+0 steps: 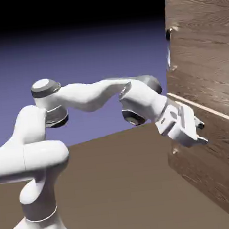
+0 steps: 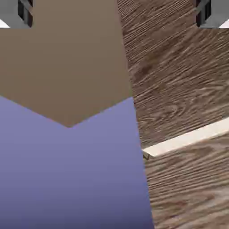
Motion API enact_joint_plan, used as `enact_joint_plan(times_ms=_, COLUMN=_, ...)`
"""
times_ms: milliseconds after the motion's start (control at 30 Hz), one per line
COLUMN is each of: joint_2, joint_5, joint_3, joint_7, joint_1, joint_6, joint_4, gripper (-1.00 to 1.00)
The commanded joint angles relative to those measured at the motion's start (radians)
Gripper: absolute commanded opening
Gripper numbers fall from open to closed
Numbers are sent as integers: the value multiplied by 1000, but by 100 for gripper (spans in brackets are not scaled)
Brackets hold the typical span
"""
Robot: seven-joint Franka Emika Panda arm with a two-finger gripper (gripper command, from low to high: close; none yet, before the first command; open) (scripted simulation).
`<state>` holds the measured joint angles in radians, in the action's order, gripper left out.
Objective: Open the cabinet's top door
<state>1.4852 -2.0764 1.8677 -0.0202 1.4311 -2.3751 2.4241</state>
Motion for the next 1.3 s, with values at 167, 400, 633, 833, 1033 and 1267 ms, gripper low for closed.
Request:
enact_joint_plan(times_ms=167, joint_2=218, joint_5=-220, joint_3=198, joint_7=76, joint_1=150, joint_6=70, joint_4=-41, gripper=0)
enact_joint_plan(times_ms=400, joint_2=243, joint_5=-335, joint_3=220, joint_7=91, joint_1=67, joint_6=61, joint_4=-196, gripper=0)
enact_joint_plan(times_ms=633, joint_2=226, joint_5=-407, joint_3=269, joint_7=242, joint_1=156, joint_6=268, joint_4=-16, gripper=-100)
enact_joint_plan(times_ms=833, joint_2=172, joint_5=-415, joint_3=352, joint_7=384, joint_1=216, joint_6=528, joint_4=156, gripper=-100)
enact_joint_plan(times_ms=1033, joint_2=91, joint_5=-363, joint_3=455, joint_7=498, joint_1=215, joint_6=789, joint_4=267, gripper=-100)
enact_joint_plan(times_ms=1267, joint_2=-41, joint_5=-253, joint_3=575, joint_7=622, joint_1=145, joint_6=1094, joint_4=323, gripper=-100)
